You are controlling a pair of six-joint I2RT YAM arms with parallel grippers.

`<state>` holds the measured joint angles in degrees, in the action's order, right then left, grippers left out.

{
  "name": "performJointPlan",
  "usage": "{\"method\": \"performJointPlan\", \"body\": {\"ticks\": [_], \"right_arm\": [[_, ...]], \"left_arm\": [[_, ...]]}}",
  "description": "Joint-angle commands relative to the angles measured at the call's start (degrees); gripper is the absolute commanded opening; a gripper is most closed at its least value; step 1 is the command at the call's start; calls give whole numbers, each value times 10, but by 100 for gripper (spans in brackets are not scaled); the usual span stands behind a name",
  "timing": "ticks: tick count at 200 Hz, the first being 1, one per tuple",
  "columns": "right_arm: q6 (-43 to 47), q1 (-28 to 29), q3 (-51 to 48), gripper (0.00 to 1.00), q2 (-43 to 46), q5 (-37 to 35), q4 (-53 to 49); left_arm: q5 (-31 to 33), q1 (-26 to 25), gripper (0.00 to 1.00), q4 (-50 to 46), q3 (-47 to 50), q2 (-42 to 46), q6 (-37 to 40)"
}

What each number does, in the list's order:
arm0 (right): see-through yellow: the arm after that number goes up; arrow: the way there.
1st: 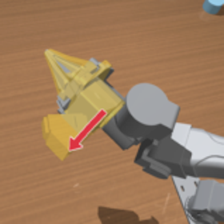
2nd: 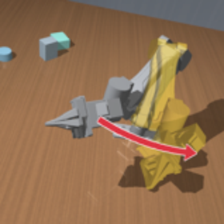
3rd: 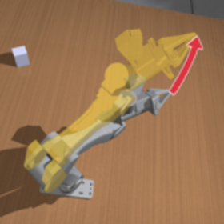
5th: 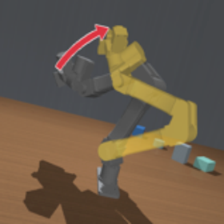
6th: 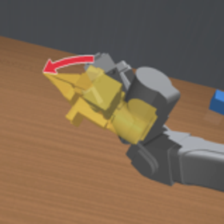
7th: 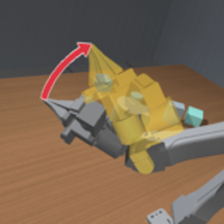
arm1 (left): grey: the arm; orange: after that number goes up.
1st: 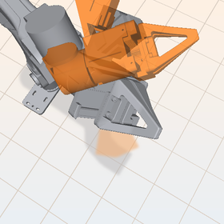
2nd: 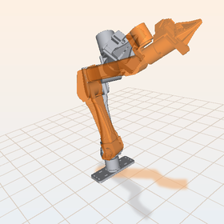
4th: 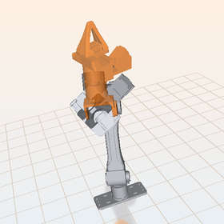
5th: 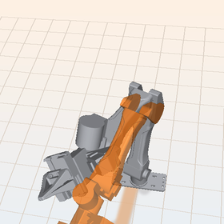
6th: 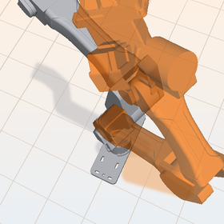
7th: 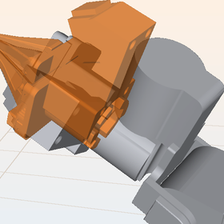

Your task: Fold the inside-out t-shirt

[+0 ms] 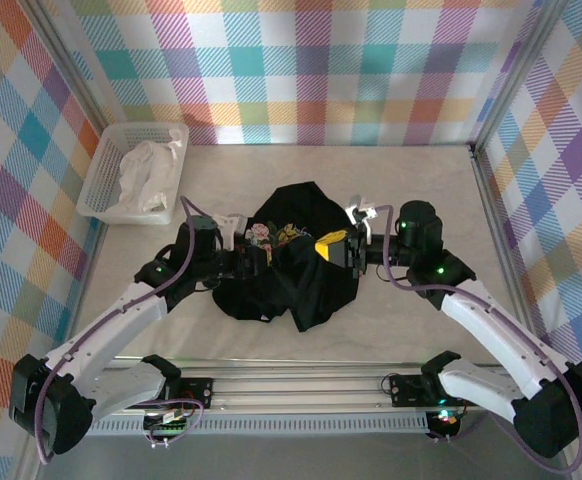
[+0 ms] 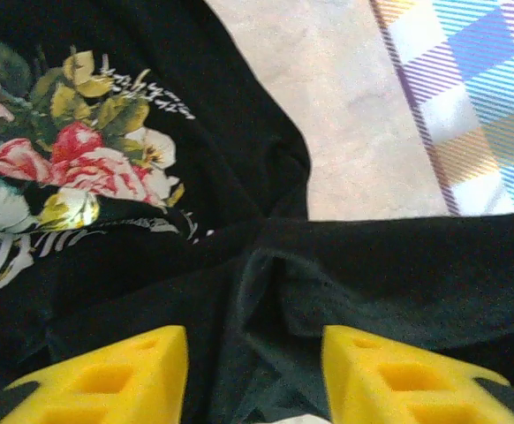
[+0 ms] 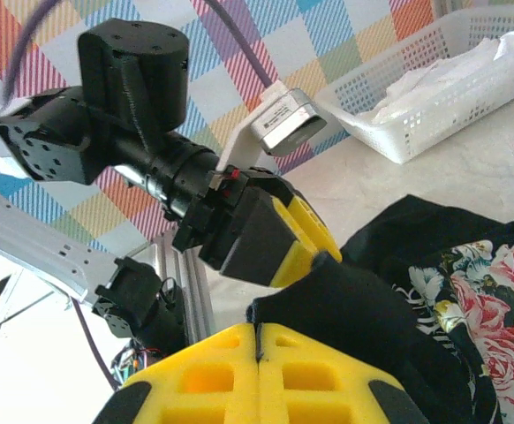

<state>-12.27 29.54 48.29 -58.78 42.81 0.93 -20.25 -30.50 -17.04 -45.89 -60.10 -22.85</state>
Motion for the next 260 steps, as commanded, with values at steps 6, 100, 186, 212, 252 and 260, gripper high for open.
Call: {"method": "performJointPlan", "body": {"ticks": [6,100,186,212,252,260], "right_arm": [[42,-5,41,0,-17,33,-40],[157,-6,96,0,-17,108,-213],[101,-30,79,0,24,-67,-274],[-12,-31,131,22,-20,-386,-411],[-77,19,83,40,27,-389,-371],[-91,39,67,42,38,-373,-349]], "left_arm": [[66,-32,59,-31,-23,44,43],[56,-110,87,32,-74,-12,251],[-110,-115,0,-13,-178,-158,300],[-15,-115,0,16,-176,-123,120],[65,-116,0,27,-159,-112,-34],[81,-117,0,17,-160,-113,-38]]}}
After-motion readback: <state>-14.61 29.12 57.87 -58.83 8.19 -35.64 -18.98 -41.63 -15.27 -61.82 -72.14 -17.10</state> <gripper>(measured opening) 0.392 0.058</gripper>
